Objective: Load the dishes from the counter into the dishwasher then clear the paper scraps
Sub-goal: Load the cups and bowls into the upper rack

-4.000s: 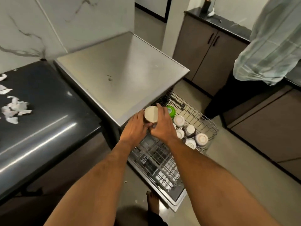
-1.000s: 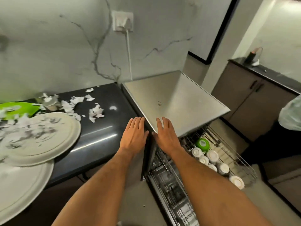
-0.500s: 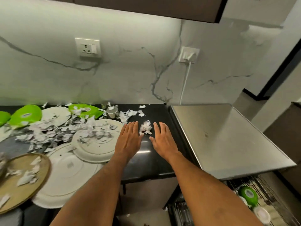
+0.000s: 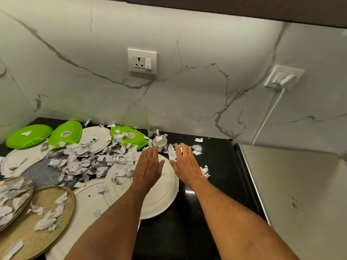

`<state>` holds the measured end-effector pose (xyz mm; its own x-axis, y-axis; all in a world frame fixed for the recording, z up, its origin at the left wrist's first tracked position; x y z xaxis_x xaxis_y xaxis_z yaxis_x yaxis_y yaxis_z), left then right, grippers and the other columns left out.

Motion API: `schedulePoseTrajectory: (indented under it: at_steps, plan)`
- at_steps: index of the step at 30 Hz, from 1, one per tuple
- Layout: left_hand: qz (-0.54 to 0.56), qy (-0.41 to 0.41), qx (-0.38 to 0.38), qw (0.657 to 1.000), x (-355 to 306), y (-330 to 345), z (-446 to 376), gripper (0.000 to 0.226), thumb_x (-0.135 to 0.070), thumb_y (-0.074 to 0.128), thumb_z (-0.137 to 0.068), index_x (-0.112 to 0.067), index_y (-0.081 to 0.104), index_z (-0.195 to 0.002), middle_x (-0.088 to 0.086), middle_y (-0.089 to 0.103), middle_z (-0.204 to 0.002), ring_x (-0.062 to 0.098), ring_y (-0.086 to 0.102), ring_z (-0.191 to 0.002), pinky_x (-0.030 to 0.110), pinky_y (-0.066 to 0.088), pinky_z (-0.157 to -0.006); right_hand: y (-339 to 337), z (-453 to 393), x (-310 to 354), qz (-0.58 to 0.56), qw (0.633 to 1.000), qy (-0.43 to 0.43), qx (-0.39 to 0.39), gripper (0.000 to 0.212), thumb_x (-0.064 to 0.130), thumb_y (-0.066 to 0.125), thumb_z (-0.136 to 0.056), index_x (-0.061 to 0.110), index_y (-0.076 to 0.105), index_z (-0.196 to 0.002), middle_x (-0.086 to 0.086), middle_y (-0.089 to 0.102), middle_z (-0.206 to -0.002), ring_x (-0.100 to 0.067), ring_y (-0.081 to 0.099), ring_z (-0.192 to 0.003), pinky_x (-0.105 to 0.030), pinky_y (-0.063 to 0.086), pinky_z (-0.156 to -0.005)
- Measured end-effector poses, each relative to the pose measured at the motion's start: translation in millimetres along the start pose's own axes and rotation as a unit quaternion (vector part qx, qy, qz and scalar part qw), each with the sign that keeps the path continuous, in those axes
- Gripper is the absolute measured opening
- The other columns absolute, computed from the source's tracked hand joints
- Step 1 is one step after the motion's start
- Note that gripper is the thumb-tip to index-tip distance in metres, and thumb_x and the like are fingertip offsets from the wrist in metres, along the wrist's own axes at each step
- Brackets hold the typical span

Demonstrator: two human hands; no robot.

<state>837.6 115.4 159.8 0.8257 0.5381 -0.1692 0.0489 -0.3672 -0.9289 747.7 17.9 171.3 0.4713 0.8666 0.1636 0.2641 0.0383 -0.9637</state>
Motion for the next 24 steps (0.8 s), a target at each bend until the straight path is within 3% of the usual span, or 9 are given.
schedulePoseTrajectory:
  at_steps: [7, 15, 24]
  plan:
    - [0.009, -0.037, 0.030, 0.999, 25.7, 46.2, -52.2, 0.057, -0.038, 0.054, -0.096, -0.002, 0.048, -0.140, 0.015, 0.057, -0.133, 0.030, 0.053, -0.123, 0.044, 0.042, -0.108, 39.0, -75.7, -11.7, -0.019, 0.999, -0.018, 0.035, 0.076, 0.038, 0.061, -0.100, 0.000, 0.026, -0.156, -0.019, 0.034, -0.156, -0.031, 0.033, -0.144, -0.040, 0.031, -0.121]
    - [0.046, -0.090, 0.053, 0.993, 51.9, 83.6, -94.8, 0.063, -0.034, 0.067, -0.090, 0.001, 0.049, -0.139, 0.018, 0.062, -0.124, 0.033, 0.059, -0.112, 0.043, 0.049, -0.100, 78.3, -128.0, -13.2, -0.073, 0.993, -0.042, 0.077, 0.071, 0.039, 0.064, -0.097, 0.003, 0.033, -0.150, -0.013, 0.043, -0.143, -0.027, 0.041, -0.132, -0.034, 0.035, -0.115]
    - [0.130, -0.111, 0.096, 0.980, 64.9, 110.0, -110.3, 0.076, -0.026, 0.068, -0.091, 0.000, 0.030, -0.152, 0.019, 0.054, -0.137, 0.033, 0.051, -0.125, 0.039, 0.039, -0.106, 107.0, -146.2, -15.6, -0.151, 0.981, -0.023, 0.116, 0.083, 0.029, 0.071, -0.094, 0.004, 0.022, -0.156, -0.013, 0.037, -0.150, -0.028, 0.040, -0.137, -0.036, 0.037, -0.115]
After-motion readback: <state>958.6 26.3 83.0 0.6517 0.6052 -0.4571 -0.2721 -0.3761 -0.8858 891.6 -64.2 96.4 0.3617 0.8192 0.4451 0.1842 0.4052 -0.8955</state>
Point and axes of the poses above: each hand's wrist, its own z-axis away from the middle knuckle, its own y-axis out of the palm, x = y × z, the point moved 10 cm from there along -z, towards the middle knuckle
